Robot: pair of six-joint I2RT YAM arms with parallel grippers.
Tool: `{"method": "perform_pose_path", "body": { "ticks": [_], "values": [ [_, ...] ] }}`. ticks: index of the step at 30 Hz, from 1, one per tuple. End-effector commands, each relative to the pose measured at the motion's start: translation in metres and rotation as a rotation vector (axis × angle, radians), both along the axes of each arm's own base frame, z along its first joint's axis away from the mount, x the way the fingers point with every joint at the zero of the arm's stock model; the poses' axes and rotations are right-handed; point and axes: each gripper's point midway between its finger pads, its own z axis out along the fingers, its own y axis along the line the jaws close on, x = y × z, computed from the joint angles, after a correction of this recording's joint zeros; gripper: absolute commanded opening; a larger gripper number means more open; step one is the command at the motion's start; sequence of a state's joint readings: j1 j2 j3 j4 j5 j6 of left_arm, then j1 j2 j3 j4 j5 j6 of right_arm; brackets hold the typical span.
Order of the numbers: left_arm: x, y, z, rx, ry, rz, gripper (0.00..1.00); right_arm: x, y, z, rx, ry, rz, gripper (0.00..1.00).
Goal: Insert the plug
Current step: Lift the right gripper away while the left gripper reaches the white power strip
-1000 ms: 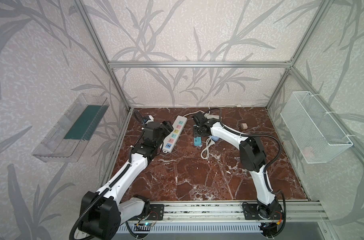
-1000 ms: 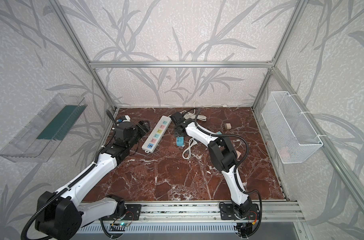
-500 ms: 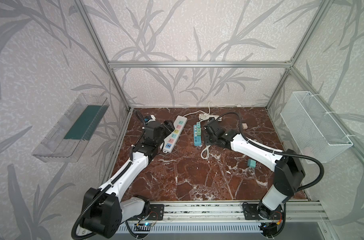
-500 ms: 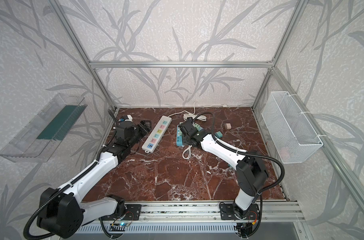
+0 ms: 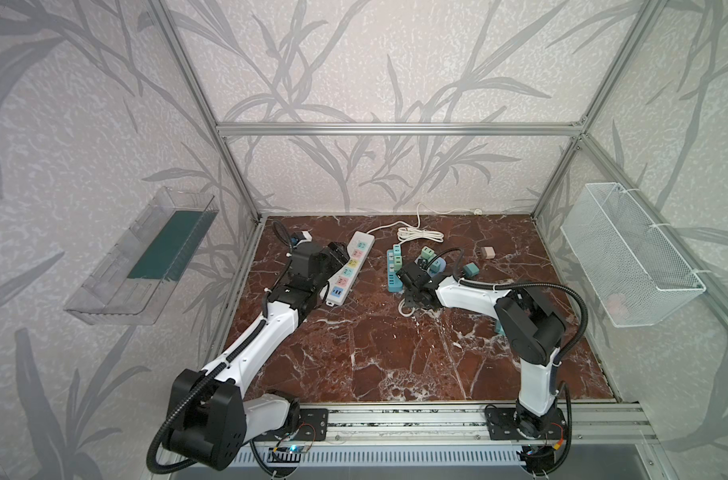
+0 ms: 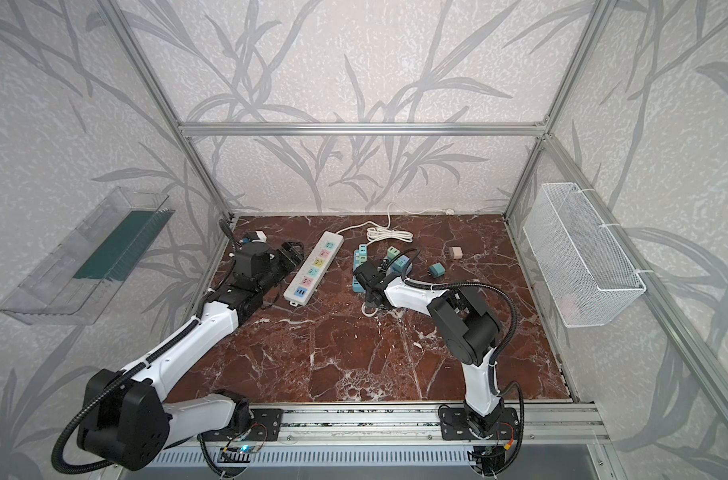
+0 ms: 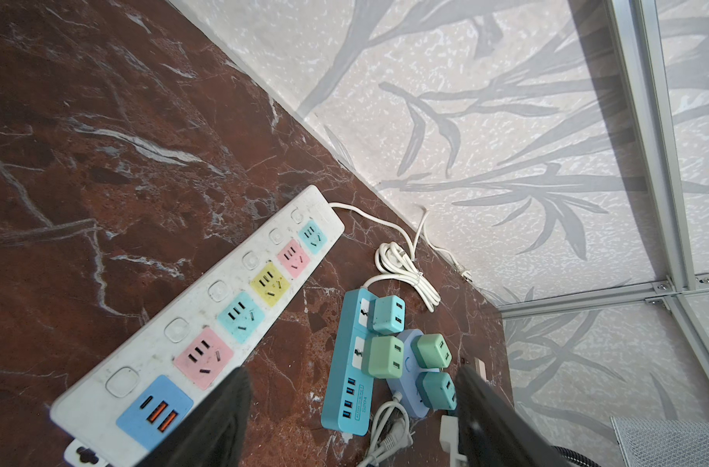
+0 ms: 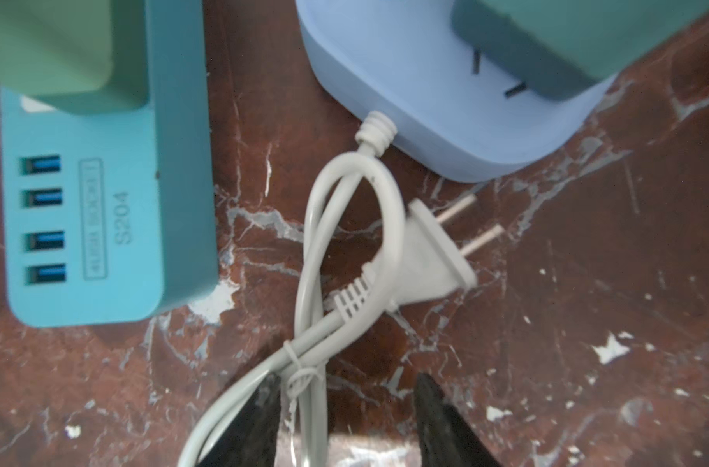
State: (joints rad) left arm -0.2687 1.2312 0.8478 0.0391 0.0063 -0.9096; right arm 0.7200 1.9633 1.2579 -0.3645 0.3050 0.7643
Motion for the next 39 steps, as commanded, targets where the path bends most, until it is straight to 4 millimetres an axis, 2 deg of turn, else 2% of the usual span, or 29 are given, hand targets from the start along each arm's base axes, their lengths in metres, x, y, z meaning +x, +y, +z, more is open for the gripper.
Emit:
{"method": "perform_pose_path", "body": {
  "ticks": [1,5,7,13,20,22,24,26,29,35,39],
  "values": [
    [0.001,0.003,-0.002,-0.007,-0.004,0.014,0.8,0.011,-0.001,0.0,0.025,-0.018,-0.036,0.4],
    [0.002,0.004,-0.003,-0.009,-0.001,0.016,0.8,0.019,-0.019,-0.009,0.018,0.002,-0.054,0.19],
    [0.002,0.005,-0.003,-0.011,-0.001,0.018,0.8,0.023,-0.029,-0.012,0.008,0.008,-0.05,0.15],
    [0.003,0.005,-0.005,-0.013,0.005,0.015,0.8,0.052,-0.058,-0.019,0.017,0.038,-0.063,0.13],
    [0.007,0.01,-0.011,0.022,0.013,0.023,0.8,0.087,-0.07,-0.014,0.019,0.047,-0.032,0.18],
    [0.009,0.014,-0.015,0.076,0.022,0.023,0.81,0.091,-0.068,-0.005,0.037,0.042,-0.011,0.23],
    [0.014,0.019,-0.023,0.163,0.052,0.015,0.83,0.09,-0.066,0.008,0.043,0.032,0.018,0.4],
    [0.02,0.021,-0.039,0.278,0.109,-0.024,0.88,0.085,-0.06,0.025,0.074,0.021,0.073,0.56],
    [0.029,0.019,-0.062,0.456,0.222,-0.139,0.98,0.071,-0.056,0.056,0.117,-0.003,0.131,0.71],
    [0.036,0.008,-0.109,0.655,0.443,-0.403,0.99,0.031,-0.069,0.105,0.136,-0.079,0.201,0.89],
    [0.033,0.0,-0.134,0.742,0.554,-0.571,0.99,0.006,-0.076,0.123,0.168,-0.133,0.231,0.95]
  ]
}}
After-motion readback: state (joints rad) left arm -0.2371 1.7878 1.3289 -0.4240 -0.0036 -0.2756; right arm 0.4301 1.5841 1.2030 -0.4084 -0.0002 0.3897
